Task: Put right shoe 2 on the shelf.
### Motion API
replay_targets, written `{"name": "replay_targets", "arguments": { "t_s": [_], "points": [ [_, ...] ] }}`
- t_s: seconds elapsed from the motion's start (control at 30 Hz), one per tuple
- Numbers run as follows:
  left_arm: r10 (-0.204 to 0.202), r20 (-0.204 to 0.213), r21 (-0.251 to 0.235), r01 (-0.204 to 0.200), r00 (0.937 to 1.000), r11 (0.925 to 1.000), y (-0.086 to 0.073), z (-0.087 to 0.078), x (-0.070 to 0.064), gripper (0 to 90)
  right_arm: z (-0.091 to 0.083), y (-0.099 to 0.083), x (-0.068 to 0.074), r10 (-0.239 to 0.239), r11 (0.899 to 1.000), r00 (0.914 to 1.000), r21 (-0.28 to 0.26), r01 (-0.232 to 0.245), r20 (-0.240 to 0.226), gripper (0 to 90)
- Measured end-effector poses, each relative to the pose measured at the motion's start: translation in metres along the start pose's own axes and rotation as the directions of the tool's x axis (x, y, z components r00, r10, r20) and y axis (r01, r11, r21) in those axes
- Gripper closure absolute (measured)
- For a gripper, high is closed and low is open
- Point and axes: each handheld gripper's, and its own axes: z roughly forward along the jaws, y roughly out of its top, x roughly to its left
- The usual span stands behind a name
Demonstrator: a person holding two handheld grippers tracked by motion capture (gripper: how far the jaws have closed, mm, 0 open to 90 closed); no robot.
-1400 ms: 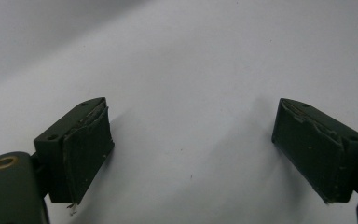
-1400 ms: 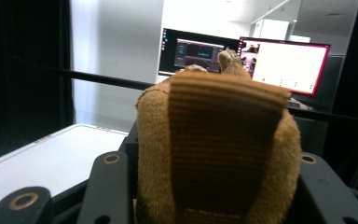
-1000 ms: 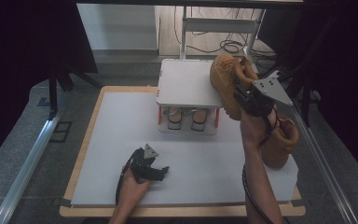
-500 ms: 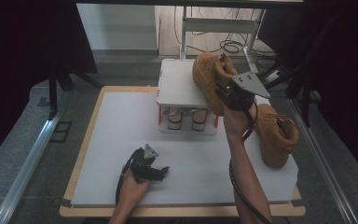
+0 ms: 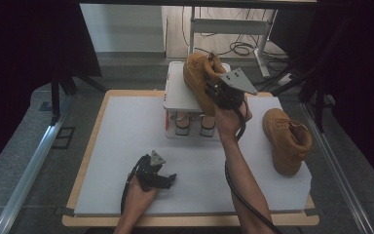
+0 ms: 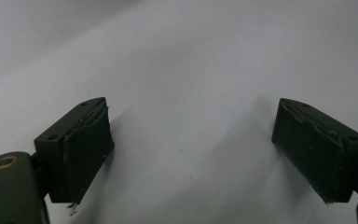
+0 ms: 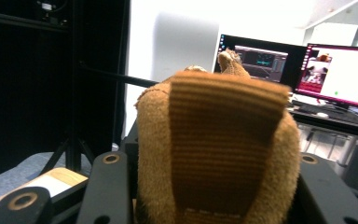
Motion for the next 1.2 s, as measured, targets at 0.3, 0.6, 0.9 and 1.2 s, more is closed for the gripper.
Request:
{"name": "replay_targets", "arguments": {
  "t_s": [0.3,0.6,0.9,1.2],
  "points": [
    [-0.001,0.0,0.0,0.001,1.0,1.0,0.0,0.0,0.0,11.6,0.023,0.0,0.016,0.008,1.0,0.9996,0.003,-0.008,-0.029,53.0],
    [0.0,0.001,-0.001,0.0,1.0,1.0,0.0,0.0,0.0,11.6,0.048,-0.004,0.027,0.034,0.999,0.9986,0.011,-0.034,-0.041,52.8],
    [0.0,0.001,0.0,0.0,1.0,1.0,0.0,0.0,0.0,11.7,0.065,-0.012,0.027,0.055,0.998,0.998,0.019,-0.055,-0.032,52.0],
    [0.0,0.001,0.0,0.0,1.0,1.0,0.0,0.0,0.0,11.7,0.061,-0.02,0.018,0.096,0.992,0.9946,0.08,-0.093,-0.04,28.1]
  ]
}}
